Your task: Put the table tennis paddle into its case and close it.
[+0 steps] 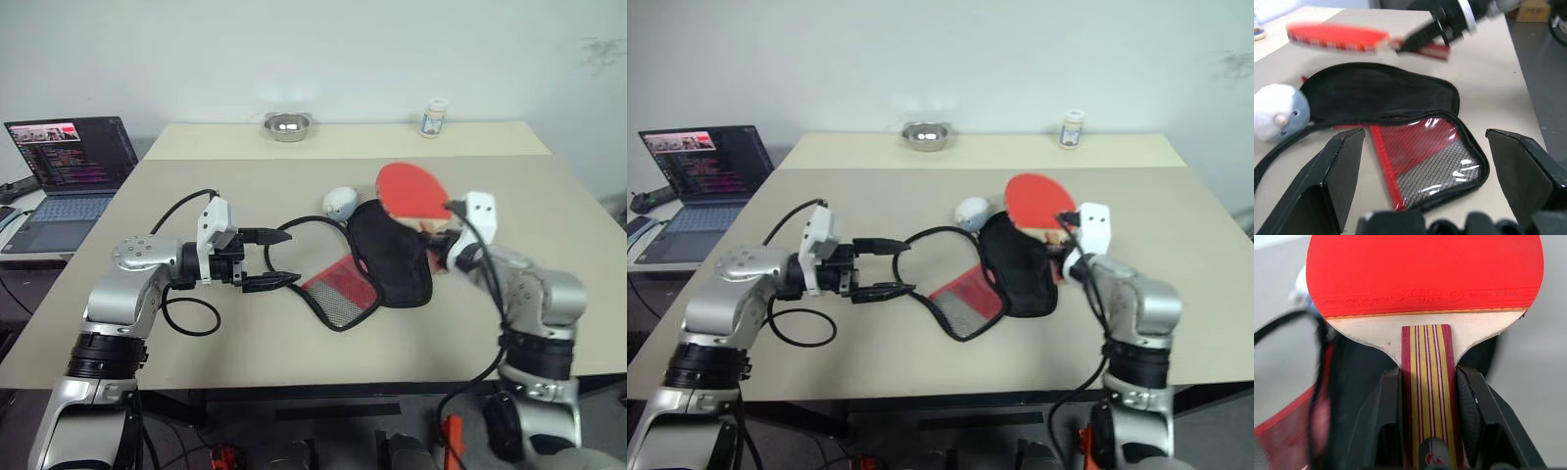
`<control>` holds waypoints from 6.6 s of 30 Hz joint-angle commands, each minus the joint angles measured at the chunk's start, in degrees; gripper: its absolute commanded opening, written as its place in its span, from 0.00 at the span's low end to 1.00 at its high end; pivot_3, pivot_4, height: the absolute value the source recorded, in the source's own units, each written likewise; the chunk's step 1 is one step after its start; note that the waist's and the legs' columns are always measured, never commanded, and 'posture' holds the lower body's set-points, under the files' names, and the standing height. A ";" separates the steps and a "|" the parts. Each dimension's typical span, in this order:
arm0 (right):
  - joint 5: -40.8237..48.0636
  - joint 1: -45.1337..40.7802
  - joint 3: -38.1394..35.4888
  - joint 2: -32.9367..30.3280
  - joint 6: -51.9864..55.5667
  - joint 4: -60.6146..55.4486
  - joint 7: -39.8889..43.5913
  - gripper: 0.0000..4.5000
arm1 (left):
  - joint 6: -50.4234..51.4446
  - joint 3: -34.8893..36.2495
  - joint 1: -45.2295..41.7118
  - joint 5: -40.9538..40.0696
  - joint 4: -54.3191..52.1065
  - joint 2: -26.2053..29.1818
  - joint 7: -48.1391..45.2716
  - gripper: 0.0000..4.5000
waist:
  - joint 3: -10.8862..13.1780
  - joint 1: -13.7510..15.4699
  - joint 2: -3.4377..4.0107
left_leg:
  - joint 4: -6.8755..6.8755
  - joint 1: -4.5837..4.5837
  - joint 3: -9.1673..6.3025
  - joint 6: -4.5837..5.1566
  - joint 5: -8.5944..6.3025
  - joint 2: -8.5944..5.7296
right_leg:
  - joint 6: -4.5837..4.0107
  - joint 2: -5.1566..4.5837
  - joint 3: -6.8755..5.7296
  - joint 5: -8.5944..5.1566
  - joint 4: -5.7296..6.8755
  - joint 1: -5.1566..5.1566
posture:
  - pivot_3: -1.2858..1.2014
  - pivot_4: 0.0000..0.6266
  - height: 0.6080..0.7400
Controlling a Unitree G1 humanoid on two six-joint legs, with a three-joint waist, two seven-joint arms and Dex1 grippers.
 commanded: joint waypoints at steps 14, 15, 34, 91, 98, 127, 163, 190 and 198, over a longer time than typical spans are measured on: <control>-3.68 2.42 7.02 5.40 -9.81 3.46 -3.95 0.24 | -1.37 0.39 -0.76 0.15 -1.38 -0.54 0.95 0.96 | -0.01 -0.71 0.02 | -0.02 0.05 0.05 0.00 0.00 0.02 | 0.00 0.03 0.03 0.00 0.04 0.00 | 0.52 0.24 1.00; -3.93 2.83 7.91 5.00 -9.98 4.00 -3.45 0.24 | -1.64 0.36 -0.71 0.22 -1.17 -0.58 0.91 0.96 | -0.01 -0.72 0.02 | -0.02 0.05 0.05 0.00 0.00 0.02 | 0.00 0.03 0.02 0.00 0.04 0.00 | 0.52 0.24 1.00; -3.98 4.49 9.22 6.16 -10.02 4.78 -3.89 0.63 | -3.64 0.29 0.06 0.35 -0.22 -0.35 0.37 0.96 | -0.01 -0.78 0.03 | -0.02 0.08 0.04 0.00 0.00 0.03 | 0.00 0.04 0.03 0.00 0.06 0.00 | 0.52 0.24 1.00; 23.68 5.49 7.85 -40.53 -7.41 -20.54 35.68 1.00 | -7.38 -6.48 -12.59 13.71 12.80 -15.75 12.72 0.00 | -0.06 1.49 -0.11 | 0.40 -0.02 -0.27 0.14 -0.05 -0.04 | 0.04 -0.05 -0.35 0.08 0.01 0.33 | 0.52 0.24 1.00; 23.69 5.21 7.57 -41.55 -8.24 -19.34 36.07 1.00 | -10.81 -8.38 -16.07 14.48 16.05 -19.80 12.50 0.00 | -0.06 1.51 -0.12 | 0.41 -0.02 -0.26 0.15 -0.05 -0.04 | 0.04 -0.04 -0.36 0.08 0.00 0.35 | 0.52 0.24 1.00; 34.78 2.65 -0.54 -44.23 -4.16 -14.50 31.78 1.00 | -35.51 -8.24 -37.20 24.67 64.06 -36.77 20.49 0.00 | -0.02 1.50 -0.19 | 0.53 -0.09 -0.19 0.28 -0.12 -0.05 | 0.07 -0.04 -0.36 0.09 -0.01 0.34 | 0.52 0.24 1.00; 12.44 -12.91 11.44 -22.08 -21.36 27.34 26.97 1.00 | -37.13 -0.64 -36.15 25.17 65.89 -35.76 20.52 0.00 | -0.02 0.69 -0.17 | 0.65 -0.09 -0.07 0.12 -0.03 -0.07 | 0.12 -0.02 -0.23 0.11 0.09 0.27 | 0.52 0.24 1.00; 13.91 -4.84 2.55 -11.99 -13.57 10.27 12.76 0.01 | -3.11 7.26 -10.20 4.16 14.03 -18.07 12.31 0.00 | -0.07 -0.22 -0.08 | 0.73 -0.02 -0.06 0.10 -0.03 -0.06 | 0.10 0.00 0.00 0.11 0.58 0.10 | 0.52 0.24 1.00; 11.78 1.07 0.23 -6.56 -10.35 2.15 1.17 0.01 | -0.80 7.28 -6.70 1.98 9.75 -17.77 16.24 0.00 | -0.07 -0.19 -0.07 | 0.74 -0.01 -0.04 0.09 -0.02 -0.06 | 0.09 0.00 0.03 0.10 0.64 0.07 | 0.52 0.24 1.00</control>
